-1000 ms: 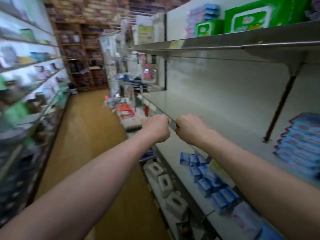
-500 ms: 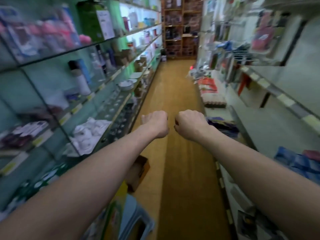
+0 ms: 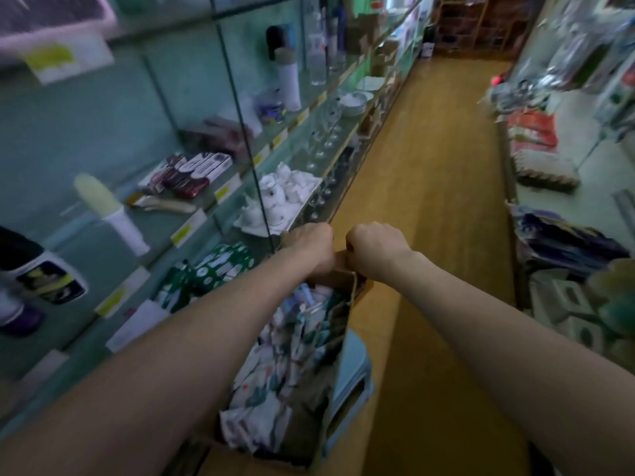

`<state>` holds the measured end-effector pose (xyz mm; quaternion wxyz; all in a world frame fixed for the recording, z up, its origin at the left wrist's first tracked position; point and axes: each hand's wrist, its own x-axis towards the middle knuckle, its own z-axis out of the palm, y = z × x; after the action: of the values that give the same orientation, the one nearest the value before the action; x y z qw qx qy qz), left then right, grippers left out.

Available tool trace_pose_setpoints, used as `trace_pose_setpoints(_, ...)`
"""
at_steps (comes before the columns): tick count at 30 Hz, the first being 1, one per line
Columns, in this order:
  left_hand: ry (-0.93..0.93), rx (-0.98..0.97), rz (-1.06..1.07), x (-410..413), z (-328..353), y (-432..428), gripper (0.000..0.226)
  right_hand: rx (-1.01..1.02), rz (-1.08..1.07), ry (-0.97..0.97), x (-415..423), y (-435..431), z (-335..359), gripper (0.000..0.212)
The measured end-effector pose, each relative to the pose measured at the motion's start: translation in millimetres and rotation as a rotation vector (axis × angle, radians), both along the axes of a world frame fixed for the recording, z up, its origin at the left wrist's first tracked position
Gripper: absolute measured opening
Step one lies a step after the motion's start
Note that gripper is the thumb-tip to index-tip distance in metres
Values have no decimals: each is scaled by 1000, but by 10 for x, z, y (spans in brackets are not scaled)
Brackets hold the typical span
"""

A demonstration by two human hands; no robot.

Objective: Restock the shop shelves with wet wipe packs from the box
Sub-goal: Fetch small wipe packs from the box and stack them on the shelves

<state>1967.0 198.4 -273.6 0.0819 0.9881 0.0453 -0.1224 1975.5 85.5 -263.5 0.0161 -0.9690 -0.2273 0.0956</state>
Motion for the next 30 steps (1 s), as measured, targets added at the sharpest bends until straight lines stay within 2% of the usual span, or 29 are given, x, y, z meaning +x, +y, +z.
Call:
trace_pose_setpoints(3, 33, -16, 38, 53, -275, 374, 22, -4, 32, 56, 42, 353, -215, 17)
trace_pose_setpoints(7, 96, -65, 114, 90, -629, 748, 16, -26, 41, 91, 166, 698, -595, 10)
trace_pose_setpoints(11, 132, -80, 197, 136, -1041, 1041, 36, -40, 64, 120, 332, 884, -947, 15)
trace_pose_setpoints(14, 151, -91, 226, 189, -1355, 1200, 37, -67, 77, 136, 474, 991, -1271, 16)
trace_pose_setpoints(17, 164, -93, 241, 257, -1662, 1280, 38, -54, 70, 173, 602, 1076, -1611, 18)
trace_pose_setpoints(21, 195, -100, 277, 398, -2037, 1333, 28, -54, 93, 221, 759, 1145, -2058, 24)
trace_pose_setpoints(28, 259, -167, 301, 718, -2617, 1300, 38, -6, 69, 250, 1041, 1183, -2637, 33)
trace_pose_setpoints(30, 259, -184, 302, 808, -2769, 1259, 47, 8, 54, 266, 1114, 1202, -2765, 38)
